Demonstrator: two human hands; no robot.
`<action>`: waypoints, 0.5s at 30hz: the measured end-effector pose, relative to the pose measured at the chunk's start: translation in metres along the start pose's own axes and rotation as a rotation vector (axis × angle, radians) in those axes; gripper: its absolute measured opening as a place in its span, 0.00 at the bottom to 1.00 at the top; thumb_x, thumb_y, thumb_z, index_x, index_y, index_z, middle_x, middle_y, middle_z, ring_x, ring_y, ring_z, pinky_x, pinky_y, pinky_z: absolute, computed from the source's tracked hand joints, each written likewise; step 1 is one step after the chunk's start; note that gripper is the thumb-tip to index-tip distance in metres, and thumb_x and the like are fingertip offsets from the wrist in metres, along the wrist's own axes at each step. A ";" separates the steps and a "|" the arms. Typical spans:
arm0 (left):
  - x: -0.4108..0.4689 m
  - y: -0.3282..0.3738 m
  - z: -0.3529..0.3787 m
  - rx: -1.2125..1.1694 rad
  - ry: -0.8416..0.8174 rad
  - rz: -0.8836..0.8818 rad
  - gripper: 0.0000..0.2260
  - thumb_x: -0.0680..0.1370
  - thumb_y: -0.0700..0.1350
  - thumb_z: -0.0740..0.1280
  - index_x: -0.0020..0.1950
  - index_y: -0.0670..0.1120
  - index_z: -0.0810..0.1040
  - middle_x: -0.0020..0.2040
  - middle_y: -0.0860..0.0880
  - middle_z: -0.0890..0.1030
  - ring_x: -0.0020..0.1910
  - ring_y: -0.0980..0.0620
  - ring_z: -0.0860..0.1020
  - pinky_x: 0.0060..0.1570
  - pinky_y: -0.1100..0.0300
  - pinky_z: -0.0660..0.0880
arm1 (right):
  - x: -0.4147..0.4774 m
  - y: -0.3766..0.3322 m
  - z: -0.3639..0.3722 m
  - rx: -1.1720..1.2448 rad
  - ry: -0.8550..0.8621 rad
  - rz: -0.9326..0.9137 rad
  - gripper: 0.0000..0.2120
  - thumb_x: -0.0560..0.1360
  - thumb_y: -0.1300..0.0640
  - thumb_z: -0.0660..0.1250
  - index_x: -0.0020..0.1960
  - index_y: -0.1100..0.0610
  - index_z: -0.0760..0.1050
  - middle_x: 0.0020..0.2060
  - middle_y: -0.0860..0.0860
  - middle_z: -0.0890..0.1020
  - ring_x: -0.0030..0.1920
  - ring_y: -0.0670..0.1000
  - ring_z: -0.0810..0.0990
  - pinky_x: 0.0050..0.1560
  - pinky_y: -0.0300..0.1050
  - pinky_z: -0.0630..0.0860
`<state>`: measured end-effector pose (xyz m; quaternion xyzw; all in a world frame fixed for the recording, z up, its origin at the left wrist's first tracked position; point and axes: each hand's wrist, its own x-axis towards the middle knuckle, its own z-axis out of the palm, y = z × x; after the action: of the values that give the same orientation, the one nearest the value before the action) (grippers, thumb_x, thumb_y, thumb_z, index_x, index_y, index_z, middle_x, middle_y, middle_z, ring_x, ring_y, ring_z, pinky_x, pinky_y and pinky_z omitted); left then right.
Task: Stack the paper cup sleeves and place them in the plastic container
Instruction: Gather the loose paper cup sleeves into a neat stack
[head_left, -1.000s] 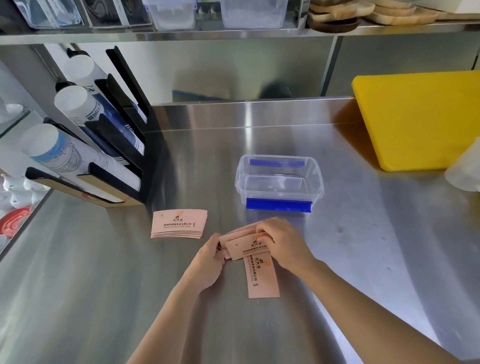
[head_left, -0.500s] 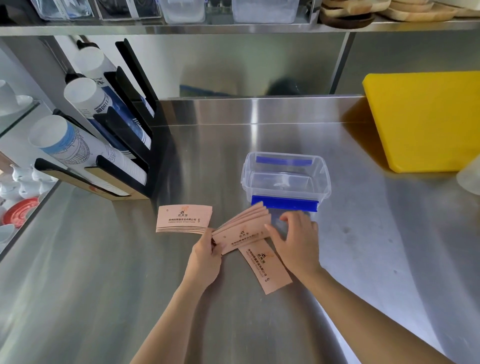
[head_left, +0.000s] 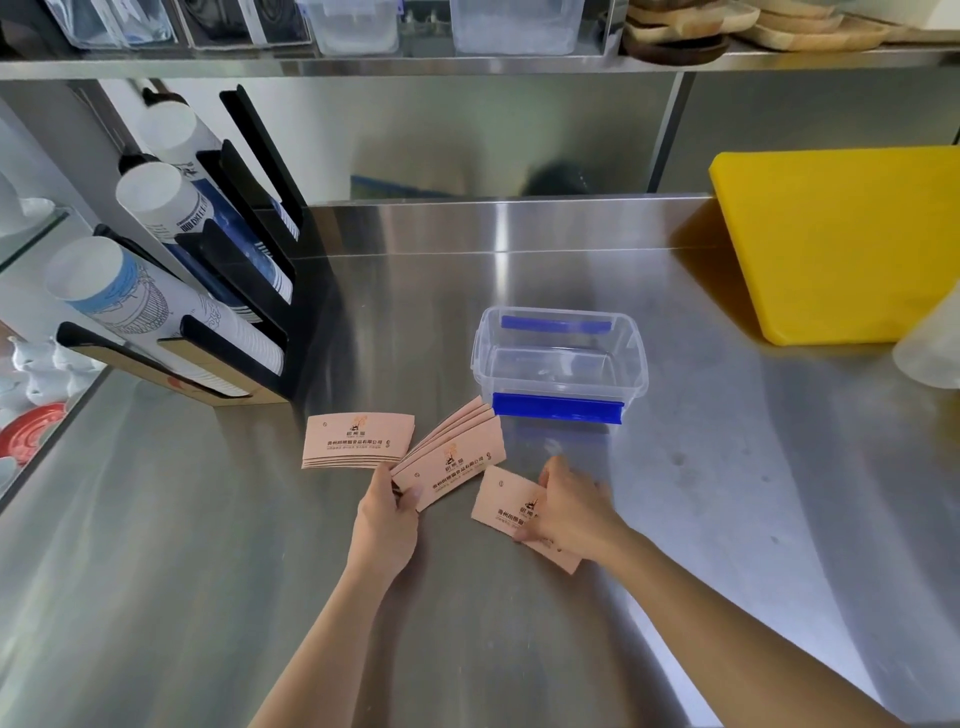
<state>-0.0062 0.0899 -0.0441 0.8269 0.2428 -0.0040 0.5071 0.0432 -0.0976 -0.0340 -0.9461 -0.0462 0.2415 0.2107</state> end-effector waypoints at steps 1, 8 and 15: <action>0.000 0.000 -0.001 0.005 -0.007 0.003 0.02 0.78 0.39 0.59 0.50 0.44 0.67 0.52 0.40 0.78 0.44 0.43 0.73 0.44 0.57 0.67 | -0.001 0.003 -0.004 0.061 -0.020 -0.022 0.24 0.66 0.52 0.74 0.54 0.54 0.64 0.53 0.54 0.80 0.53 0.56 0.77 0.56 0.52 0.74; 0.001 0.004 0.000 0.137 -0.120 0.100 0.02 0.78 0.38 0.58 0.49 0.43 0.66 0.40 0.46 0.74 0.40 0.44 0.71 0.37 0.56 0.66 | -0.015 0.005 -0.030 -0.057 0.186 -0.359 0.03 0.76 0.57 0.61 0.49 0.52 0.68 0.50 0.52 0.80 0.51 0.56 0.72 0.54 0.50 0.72; -0.004 0.006 0.010 0.233 -0.357 0.215 0.12 0.76 0.33 0.57 0.49 0.51 0.67 0.33 0.52 0.74 0.32 0.54 0.72 0.34 0.67 0.70 | -0.021 -0.006 -0.022 -0.136 0.266 -0.493 0.09 0.77 0.58 0.61 0.57 0.58 0.71 0.57 0.53 0.77 0.56 0.53 0.72 0.60 0.45 0.71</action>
<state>-0.0043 0.0775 -0.0429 0.8872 0.0576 -0.1242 0.4406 0.0353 -0.1048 -0.0047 -0.9416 -0.2630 0.0533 0.2033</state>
